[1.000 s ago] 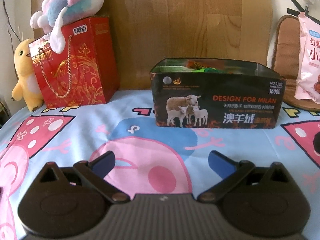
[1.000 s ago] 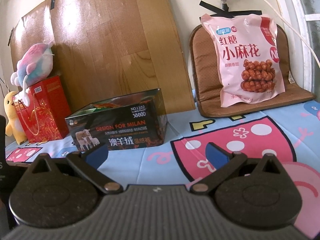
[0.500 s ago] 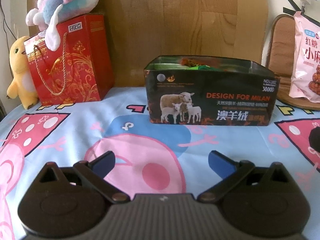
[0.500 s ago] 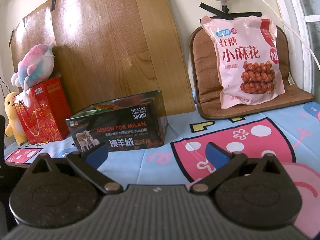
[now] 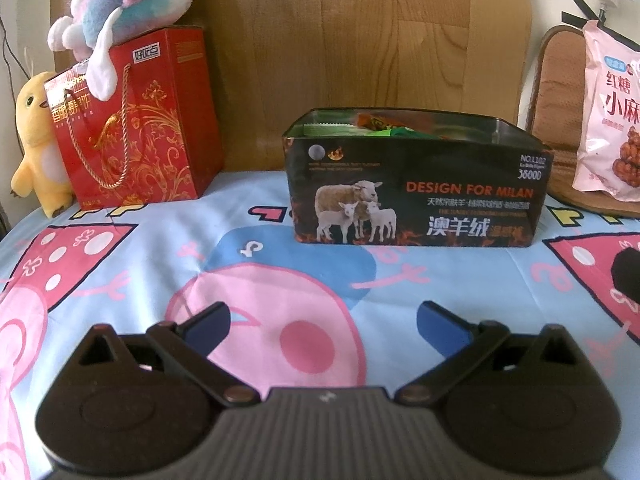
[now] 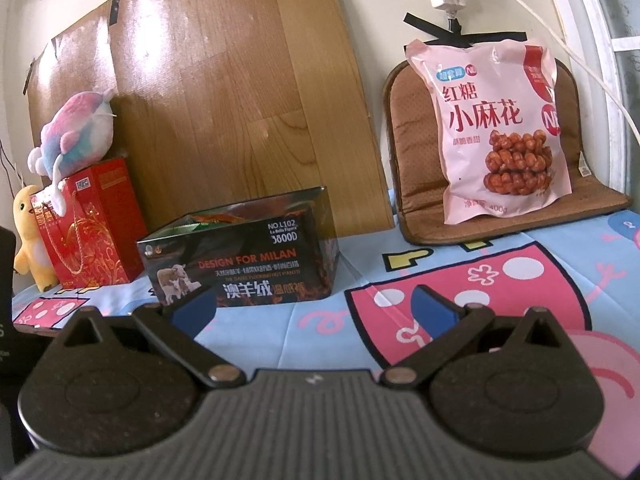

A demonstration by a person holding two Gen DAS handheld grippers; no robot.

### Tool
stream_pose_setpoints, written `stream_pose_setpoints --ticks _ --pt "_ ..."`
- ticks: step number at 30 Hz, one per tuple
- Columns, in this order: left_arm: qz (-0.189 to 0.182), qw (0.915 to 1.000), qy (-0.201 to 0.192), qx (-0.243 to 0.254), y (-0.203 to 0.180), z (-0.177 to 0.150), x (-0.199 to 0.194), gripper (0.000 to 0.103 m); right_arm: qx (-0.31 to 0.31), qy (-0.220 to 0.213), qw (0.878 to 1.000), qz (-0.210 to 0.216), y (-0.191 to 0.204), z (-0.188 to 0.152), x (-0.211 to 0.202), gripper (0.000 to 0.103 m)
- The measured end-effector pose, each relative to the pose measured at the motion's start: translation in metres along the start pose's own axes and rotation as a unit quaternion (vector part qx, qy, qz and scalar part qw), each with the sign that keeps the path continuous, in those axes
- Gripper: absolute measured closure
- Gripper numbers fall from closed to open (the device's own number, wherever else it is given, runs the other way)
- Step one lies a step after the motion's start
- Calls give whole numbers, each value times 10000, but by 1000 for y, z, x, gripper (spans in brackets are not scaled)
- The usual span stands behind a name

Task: Organize snacks

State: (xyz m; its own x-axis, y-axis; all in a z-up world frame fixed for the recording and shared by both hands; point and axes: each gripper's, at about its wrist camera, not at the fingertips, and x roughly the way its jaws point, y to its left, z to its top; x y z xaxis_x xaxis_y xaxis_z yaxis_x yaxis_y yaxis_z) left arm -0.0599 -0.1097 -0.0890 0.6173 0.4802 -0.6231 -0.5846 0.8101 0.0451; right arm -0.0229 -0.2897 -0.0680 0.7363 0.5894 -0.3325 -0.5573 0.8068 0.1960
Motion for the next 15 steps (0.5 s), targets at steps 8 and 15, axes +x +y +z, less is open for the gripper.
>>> stream_pose_setpoints --ticks 8,15 --pt "-24 10000 -8 38 -2 -1 -3 0 0 3 10000 3 -1 0 0 0" --pt "-26 10000 -35 38 -3 -1 -5 0 1 5 10000 4 -1 0 1 0"
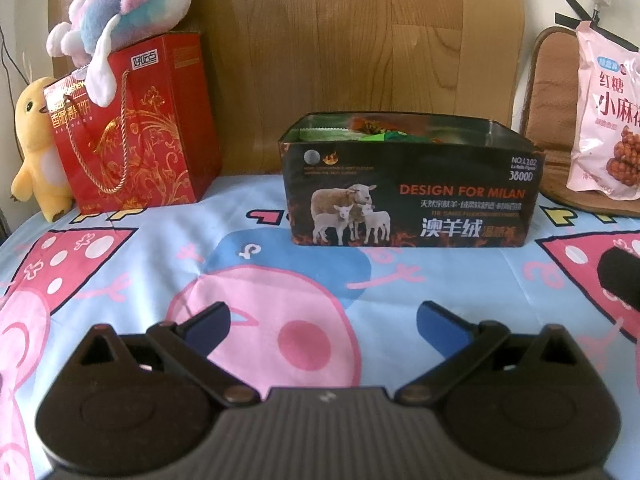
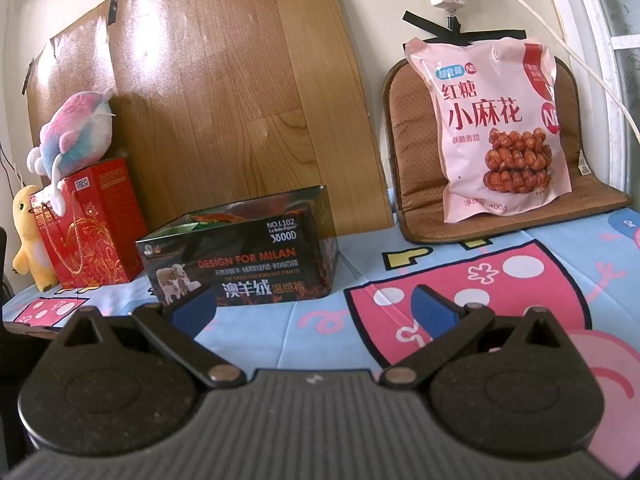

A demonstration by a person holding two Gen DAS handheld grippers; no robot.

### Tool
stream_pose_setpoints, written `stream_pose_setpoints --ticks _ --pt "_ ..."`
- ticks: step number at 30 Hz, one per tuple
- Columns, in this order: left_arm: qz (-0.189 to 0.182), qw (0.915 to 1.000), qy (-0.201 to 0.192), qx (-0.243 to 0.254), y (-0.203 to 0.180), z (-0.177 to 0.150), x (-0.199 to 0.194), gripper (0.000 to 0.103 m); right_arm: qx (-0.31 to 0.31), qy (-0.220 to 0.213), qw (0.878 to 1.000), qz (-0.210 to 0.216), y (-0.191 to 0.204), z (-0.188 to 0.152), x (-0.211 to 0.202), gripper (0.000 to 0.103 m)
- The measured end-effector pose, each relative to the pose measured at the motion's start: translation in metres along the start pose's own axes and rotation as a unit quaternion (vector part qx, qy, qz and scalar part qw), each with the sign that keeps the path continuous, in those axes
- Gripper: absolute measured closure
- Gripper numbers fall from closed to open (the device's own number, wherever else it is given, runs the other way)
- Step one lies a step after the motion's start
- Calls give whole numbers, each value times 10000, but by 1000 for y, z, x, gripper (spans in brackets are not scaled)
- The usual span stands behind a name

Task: Organize snacks

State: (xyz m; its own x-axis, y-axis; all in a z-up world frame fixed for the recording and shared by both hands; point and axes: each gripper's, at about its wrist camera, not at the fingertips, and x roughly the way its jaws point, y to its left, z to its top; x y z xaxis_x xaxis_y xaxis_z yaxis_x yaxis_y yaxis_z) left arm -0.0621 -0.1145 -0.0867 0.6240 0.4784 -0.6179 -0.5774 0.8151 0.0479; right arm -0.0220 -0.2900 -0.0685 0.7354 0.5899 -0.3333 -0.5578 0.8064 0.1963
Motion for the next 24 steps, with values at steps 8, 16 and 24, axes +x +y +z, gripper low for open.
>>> stream_pose_setpoints --ticks 8,16,24 --pt "-25 10000 23 13 0 0 -1 0 0 1 10000 4 0 0 0 0" --pt "-21 10000 71 30 -1 0 -1 0 1 3 10000 4 -1 0 0 0" --pt "-37 9999 88 40 -1 0 -1 0 2 4 10000 6 -1 0 0 0"
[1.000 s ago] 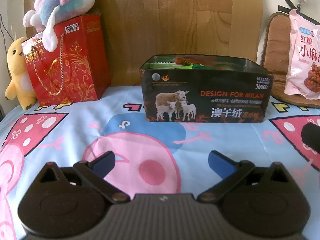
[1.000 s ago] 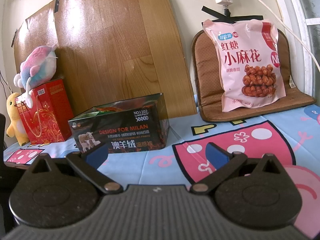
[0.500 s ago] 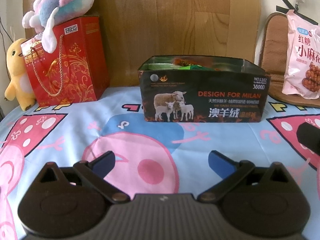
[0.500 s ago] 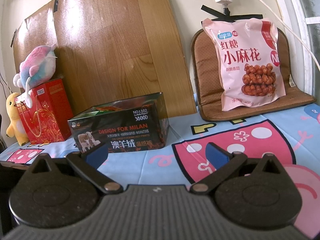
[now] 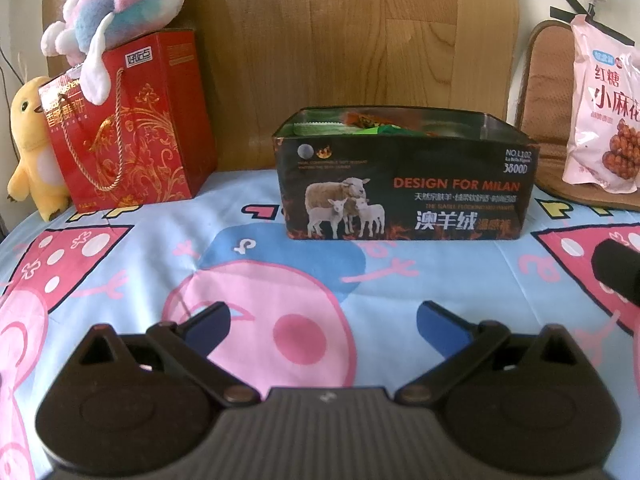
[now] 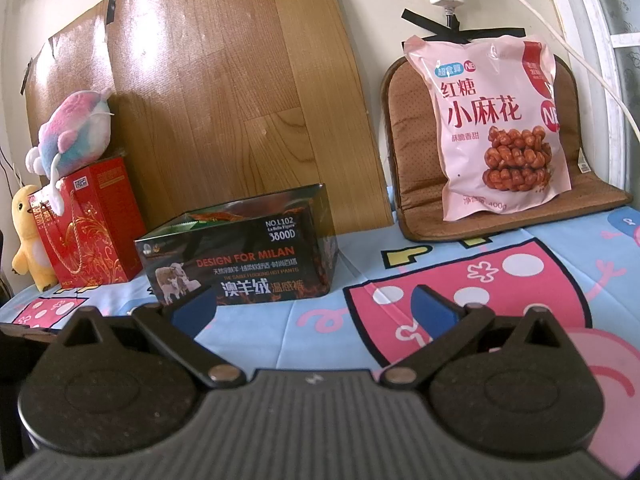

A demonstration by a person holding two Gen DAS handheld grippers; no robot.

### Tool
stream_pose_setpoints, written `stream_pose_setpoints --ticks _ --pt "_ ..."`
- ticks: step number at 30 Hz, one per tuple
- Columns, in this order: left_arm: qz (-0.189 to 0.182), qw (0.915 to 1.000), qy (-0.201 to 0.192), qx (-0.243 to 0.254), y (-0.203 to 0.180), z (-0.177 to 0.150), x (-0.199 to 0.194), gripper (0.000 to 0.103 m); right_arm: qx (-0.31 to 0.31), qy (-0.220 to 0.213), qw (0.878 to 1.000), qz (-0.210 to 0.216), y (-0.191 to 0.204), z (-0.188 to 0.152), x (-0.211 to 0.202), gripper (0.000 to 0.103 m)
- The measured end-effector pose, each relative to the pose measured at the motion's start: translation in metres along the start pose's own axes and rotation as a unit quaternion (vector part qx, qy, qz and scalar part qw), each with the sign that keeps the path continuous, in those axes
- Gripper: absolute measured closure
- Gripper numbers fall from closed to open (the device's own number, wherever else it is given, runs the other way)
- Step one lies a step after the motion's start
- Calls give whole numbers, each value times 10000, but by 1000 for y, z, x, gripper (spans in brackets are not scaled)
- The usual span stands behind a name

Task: Organize snacks

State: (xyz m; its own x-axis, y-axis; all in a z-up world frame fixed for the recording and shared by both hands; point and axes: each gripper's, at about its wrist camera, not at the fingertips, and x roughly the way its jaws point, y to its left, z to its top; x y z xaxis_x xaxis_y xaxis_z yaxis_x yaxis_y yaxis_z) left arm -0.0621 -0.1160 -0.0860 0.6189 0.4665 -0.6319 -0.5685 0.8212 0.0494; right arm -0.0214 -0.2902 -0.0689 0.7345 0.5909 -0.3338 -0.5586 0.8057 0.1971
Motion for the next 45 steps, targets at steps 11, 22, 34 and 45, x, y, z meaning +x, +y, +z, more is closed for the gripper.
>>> stream_pose_setpoints --ticks 11,22,34,45 --pt "-43 9999 113 14 0 0 3 0 1 5 10000 3 0 0 0 0" --pt "-51 9999 144 48 0 -1 3 0 2 6 10000 3 -1 0 0 0" --pt "-43 9998 167 41 0 -1 4 0 2 9 10000 5 -1 0 0 0" --pt "-43 9998 177 45 0 -1 4 0 3 12 10000 6 -1 0 0 0"
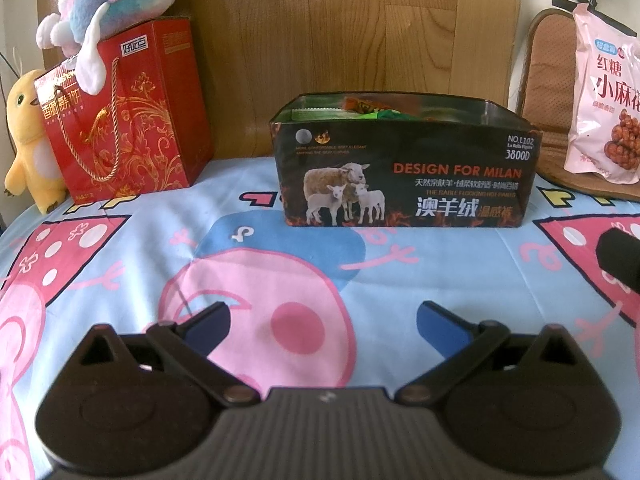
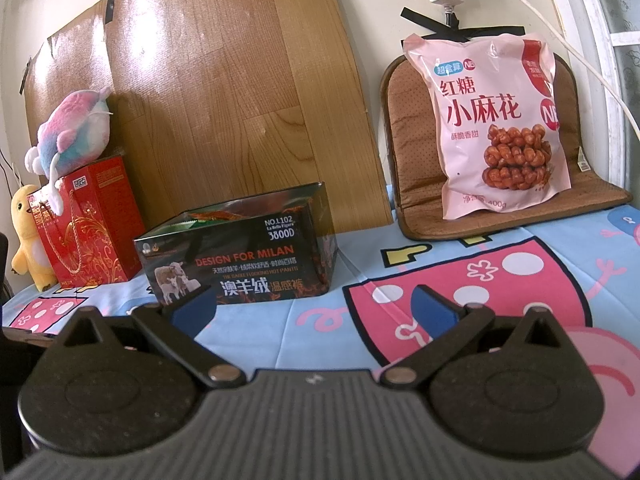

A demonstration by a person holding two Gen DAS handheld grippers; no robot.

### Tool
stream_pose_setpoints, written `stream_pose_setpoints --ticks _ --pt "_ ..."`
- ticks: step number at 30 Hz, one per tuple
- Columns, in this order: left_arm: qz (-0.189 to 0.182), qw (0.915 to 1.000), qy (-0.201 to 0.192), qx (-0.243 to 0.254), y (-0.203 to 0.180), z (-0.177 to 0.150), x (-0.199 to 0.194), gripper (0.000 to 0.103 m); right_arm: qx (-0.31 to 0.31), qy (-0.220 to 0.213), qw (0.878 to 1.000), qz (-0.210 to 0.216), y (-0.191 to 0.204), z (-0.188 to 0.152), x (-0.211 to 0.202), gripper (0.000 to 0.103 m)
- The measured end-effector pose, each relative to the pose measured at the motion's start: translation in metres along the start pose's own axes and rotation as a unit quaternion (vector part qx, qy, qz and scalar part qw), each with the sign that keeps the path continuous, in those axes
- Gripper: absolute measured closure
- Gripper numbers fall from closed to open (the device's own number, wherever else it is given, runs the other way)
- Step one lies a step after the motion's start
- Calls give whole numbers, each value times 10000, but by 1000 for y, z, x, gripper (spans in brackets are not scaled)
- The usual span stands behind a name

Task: Organize snacks

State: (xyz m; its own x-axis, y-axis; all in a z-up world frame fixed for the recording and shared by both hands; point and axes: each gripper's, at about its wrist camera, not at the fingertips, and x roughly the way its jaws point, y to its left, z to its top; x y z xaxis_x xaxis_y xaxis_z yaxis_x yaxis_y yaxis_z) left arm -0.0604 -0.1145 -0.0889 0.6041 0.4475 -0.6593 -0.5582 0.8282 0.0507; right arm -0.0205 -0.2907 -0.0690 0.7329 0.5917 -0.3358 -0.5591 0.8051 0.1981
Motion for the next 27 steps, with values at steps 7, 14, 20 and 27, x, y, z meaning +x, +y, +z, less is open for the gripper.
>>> stream_pose_setpoints --ticks 7,14,20,27 --pt "-2 10000 5 0 0 0 0 0 6 3 10000 -1 0 1 1 0" --pt "-39 10000 -4 4 1 0 -2 0 14 6 10000 -3 0 0 0 0" --pt "-49 10000 45 22 0 0 -2 0 20 23 10000 -6 0 -2 0 0" --pt "-33 10000 51 38 0 0 -1 0 26 32 10000 -7 0 -1 0 0"
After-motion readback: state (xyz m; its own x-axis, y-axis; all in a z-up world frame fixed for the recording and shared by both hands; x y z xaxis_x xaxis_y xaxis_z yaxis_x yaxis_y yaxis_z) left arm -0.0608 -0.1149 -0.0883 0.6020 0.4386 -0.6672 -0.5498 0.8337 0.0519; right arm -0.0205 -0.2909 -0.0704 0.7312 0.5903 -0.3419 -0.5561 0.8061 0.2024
